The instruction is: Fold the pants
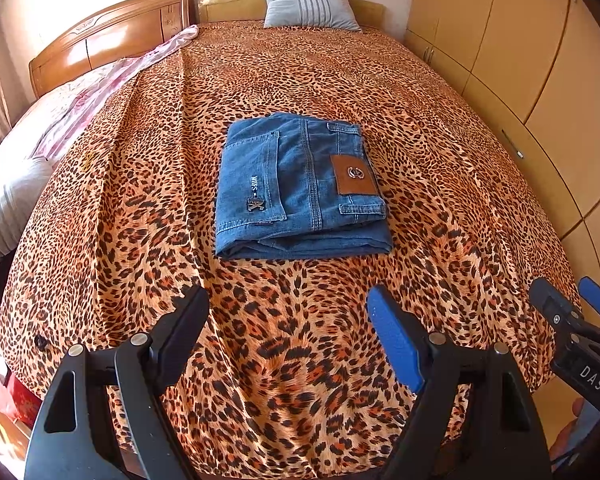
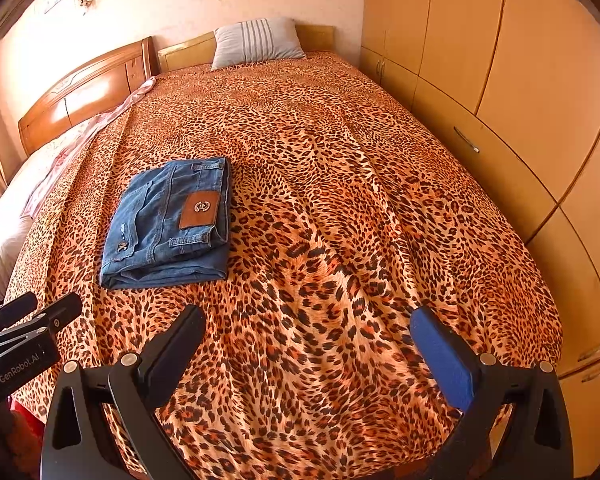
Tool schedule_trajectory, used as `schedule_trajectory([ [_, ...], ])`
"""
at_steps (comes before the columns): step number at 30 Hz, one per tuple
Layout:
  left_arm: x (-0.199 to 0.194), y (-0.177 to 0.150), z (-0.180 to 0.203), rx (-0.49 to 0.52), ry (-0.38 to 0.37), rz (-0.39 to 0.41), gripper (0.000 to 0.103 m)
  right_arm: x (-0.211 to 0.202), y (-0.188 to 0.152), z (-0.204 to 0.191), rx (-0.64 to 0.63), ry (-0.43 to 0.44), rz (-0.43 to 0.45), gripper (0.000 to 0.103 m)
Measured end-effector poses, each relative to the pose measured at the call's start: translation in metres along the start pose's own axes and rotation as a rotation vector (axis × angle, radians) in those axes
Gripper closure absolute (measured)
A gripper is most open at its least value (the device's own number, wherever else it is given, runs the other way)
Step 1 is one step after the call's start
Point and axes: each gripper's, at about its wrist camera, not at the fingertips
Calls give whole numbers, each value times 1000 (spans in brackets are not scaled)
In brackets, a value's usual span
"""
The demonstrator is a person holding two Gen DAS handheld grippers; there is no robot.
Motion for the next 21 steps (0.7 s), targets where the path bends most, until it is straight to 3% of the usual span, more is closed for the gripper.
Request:
schedule_trajectory([
  [13,7,-2,2,35,22,41,21,4,-4,0,-11,-1,-4,0],
  [21,11,-5,0,26,19,24,21,6,-5,0,-19,-3,-9,0],
])
Point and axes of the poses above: each gripper's, at about its wrist camera, not at the fingertips, and x roughly the way its jaws point, z to its right, y to its top, and after that the axes turned 14 degrees about z, right-handed
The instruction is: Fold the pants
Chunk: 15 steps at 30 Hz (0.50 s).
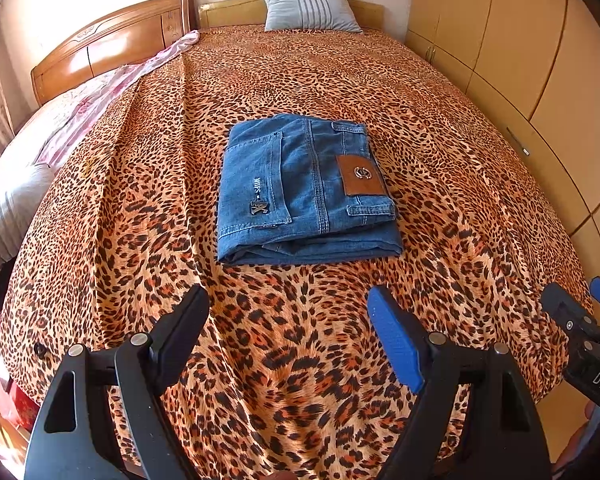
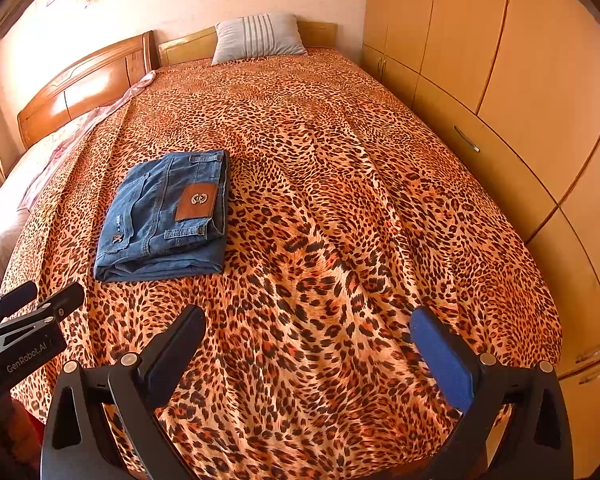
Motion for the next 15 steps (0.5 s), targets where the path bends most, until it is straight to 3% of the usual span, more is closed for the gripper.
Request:
schedule_trajectory([
  [15,-5,6,-1,-29,-3,21,19,6,-1,-1,2,3,-9,0],
])
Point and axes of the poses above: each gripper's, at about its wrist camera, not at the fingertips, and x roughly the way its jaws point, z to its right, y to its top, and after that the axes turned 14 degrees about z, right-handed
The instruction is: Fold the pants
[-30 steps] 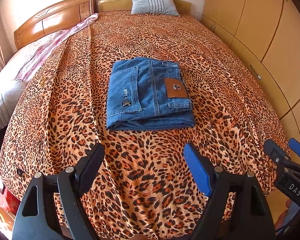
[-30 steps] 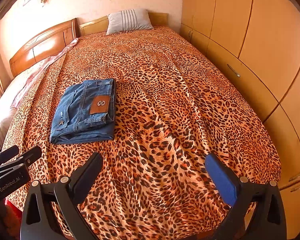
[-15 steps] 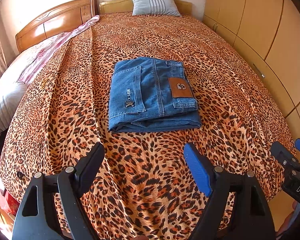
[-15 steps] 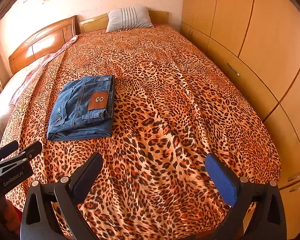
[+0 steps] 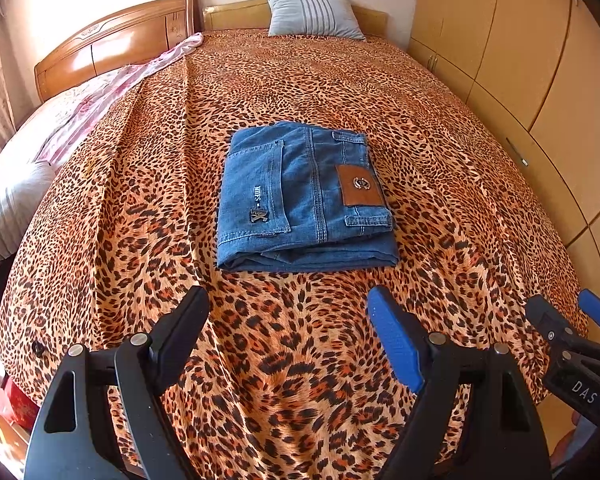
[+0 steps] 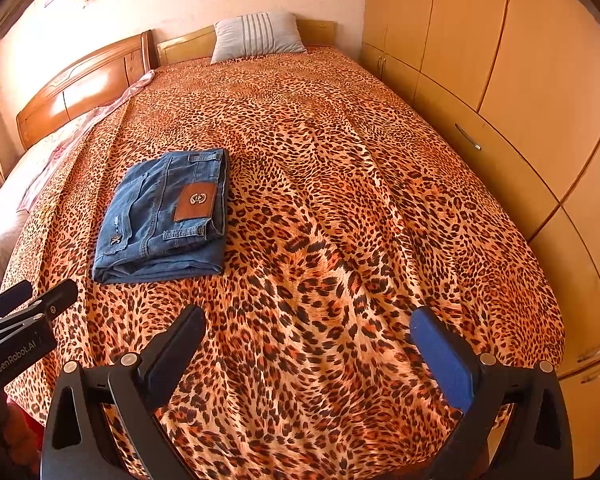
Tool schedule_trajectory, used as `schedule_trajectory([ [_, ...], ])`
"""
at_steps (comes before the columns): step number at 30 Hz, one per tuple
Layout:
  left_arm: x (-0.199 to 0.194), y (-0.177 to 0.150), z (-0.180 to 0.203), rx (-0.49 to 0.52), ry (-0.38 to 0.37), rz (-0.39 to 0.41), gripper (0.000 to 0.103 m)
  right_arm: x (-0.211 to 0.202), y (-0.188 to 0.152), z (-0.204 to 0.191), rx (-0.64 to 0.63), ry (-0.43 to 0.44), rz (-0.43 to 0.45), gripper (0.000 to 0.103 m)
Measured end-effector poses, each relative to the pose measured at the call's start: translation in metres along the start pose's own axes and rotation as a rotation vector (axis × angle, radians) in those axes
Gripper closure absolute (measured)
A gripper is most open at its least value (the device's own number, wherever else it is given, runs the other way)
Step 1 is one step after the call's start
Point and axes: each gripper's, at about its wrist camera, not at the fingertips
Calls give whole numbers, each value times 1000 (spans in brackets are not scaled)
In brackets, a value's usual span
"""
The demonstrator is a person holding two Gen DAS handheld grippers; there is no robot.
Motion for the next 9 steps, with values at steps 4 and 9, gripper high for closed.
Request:
schedule_trajectory([
  [4,-2,3,2,8,-10,3,19,2,0,0,0,-1,-5,0],
  [9,-2,5,4,11,-16,-6,19,3,1,0,5,-3,-7,0],
])
Point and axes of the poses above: each gripper's, at about its wrist camera, not at the fingertips, and x roughly the way its jaws point, z to its right, y to its top, and after that the axes turned 14 degrees about z, right-handed
